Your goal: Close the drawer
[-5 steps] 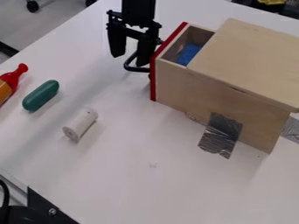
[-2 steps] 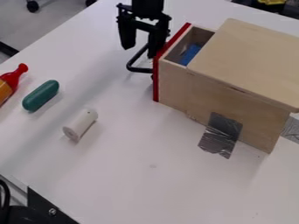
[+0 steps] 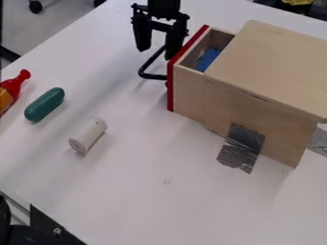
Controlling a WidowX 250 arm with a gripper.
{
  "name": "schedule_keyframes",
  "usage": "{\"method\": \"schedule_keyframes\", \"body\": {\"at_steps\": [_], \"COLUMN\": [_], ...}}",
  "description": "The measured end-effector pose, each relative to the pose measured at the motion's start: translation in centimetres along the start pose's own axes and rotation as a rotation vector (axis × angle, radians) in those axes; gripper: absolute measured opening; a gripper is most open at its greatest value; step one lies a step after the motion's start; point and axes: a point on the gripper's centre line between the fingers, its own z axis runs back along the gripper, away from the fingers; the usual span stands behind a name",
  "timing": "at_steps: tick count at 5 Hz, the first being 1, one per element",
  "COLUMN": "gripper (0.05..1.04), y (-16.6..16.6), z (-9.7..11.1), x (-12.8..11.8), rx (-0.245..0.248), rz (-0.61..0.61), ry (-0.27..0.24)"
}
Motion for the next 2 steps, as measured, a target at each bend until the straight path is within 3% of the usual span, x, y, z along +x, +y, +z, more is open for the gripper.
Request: {"method": "schedule_keyframes", "body": {"at_steps": [2], "gripper": [0.999], "y": [-1.4], "z": [-1.0], "x": [-0.4], "rx": [-0.047], "rz": [-0.02], "ry": [0.024]}}
